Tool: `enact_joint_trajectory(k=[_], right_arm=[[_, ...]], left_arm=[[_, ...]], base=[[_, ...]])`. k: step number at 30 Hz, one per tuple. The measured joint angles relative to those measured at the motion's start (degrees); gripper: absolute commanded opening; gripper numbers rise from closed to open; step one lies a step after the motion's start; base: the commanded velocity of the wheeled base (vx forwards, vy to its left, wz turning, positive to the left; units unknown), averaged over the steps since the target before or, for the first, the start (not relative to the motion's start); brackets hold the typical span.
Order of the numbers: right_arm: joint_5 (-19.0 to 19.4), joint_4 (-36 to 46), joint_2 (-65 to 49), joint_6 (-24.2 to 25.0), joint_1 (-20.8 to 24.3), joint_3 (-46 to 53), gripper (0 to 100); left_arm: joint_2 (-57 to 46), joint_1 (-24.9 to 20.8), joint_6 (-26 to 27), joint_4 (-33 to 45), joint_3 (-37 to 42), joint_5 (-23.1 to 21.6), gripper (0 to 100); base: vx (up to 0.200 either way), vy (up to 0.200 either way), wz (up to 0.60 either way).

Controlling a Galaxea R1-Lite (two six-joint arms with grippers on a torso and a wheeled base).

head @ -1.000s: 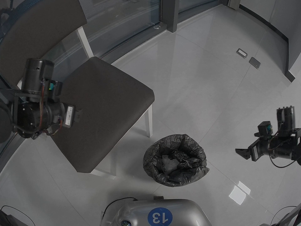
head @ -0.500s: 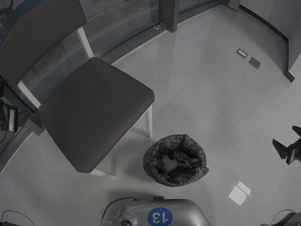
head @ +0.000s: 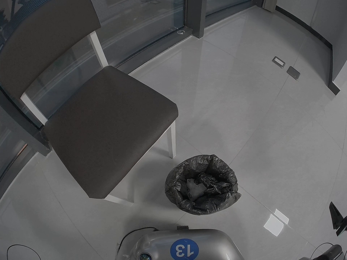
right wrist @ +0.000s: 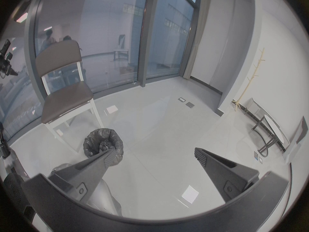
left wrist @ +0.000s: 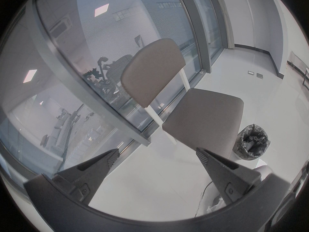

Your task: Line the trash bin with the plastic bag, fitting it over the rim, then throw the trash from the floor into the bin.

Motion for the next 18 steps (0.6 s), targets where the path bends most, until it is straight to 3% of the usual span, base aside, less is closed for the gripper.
enact_joint_trajectory(k=[8, 18], right_arm=[[0.5, 1.9, -12.6, 3.0, 0.7, 5.6, 100], [2.5, 1.5, -16.9, 6.2, 1.5, 7.6, 100]], left_arm=[[-11.2, 3.8, 0.0, 5.0, 3.4, 0.0, 100], [-26.0, 7.9, 0.1, 5.4, 14.7, -0.1, 100]], base=[[0.000, 0.000, 0.00], [0.000, 0.000, 0.00]])
